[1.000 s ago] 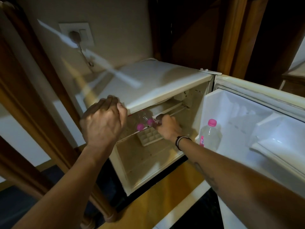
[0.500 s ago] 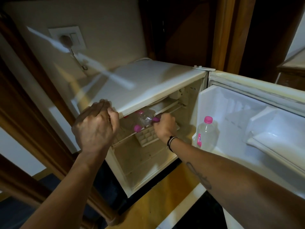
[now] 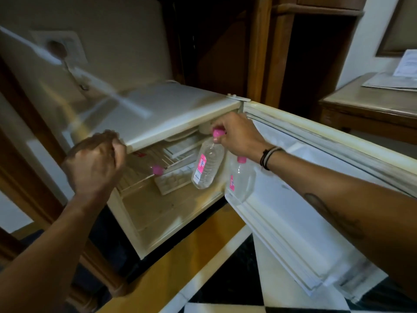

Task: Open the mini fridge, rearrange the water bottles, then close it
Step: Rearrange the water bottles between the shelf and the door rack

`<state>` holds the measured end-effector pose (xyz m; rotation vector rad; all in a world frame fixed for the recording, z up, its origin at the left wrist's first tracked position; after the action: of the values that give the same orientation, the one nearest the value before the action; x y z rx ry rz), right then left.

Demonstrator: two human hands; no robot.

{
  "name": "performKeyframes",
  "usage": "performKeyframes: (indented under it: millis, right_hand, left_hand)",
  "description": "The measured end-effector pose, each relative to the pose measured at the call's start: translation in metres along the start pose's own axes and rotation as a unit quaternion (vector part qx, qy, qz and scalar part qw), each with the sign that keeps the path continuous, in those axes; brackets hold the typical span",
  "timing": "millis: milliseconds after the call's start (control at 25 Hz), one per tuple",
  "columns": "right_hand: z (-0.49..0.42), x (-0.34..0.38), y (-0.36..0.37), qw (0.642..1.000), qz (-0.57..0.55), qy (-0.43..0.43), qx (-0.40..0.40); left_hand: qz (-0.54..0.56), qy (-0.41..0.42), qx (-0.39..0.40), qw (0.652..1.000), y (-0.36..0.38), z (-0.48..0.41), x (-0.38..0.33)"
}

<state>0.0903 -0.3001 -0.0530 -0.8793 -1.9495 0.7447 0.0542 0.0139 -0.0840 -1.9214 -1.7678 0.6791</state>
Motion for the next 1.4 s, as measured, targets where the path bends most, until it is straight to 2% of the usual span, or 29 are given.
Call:
performKeyframes:
  millis: [120,360,520,600,840,1080,1200,1320,1400]
  right_hand:
    - [0.008,-0.002,-0.014,0.990,0.123,-0.008,0.068]
    - [0.023,-0.013,-0.010,0.957,0.265,0.033,0.109]
    - [0.026,-0.021,0.000,0.931,0.331,0.069,0.140]
    - [0.028,-0.026,0.005,0.915,0.362,0.079,0.161]
    - [0.037,-0.044,0.019,0.890,0.387,0.100,0.219]
    - [0.035,-0.045,0.021,0.890,0.390,0.086,0.221]
    - [0.029,-0.032,0.028,0.908,0.388,0.030,0.157]
    - [0.019,-0.009,0.048,0.956,0.271,-0.058,0.100]
    - [0.010,0.005,0.073,0.970,0.198,-0.112,0.092]
  left_hand:
    - [0.008,0.010,-0.004,1.000,0.006,0.001,0.005]
    - [-0.038,0.026,-0.054,0.997,0.008,0.004,0.008]
    - [-0.046,0.029,-0.060,0.997,0.009,0.004,0.009]
    - [-0.034,0.027,-0.037,0.998,0.011,0.003,0.010]
    - [-0.023,0.009,-0.020,0.999,0.009,0.004,0.009]
    - [0.031,0.008,-0.035,0.999,0.006,0.006,0.010]
    - [0.027,-0.009,-0.049,0.998,0.004,0.007,0.003]
    - [0.047,-0.001,-0.038,0.998,0.003,0.006,0.004]
    - [0.047,-0.001,-0.045,0.998,0.002,0.006,0.004]
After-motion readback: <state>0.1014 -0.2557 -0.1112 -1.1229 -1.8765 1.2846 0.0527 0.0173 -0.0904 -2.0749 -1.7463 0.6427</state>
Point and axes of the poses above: each hand's wrist, its own z-axis away from the middle knuckle, its own y-axis out of the palm, x = y × z, the point moved 2 cm from there along -z, towards the middle knuckle, and after that the axes turned 1 degree about x, right-handed, at the moved point
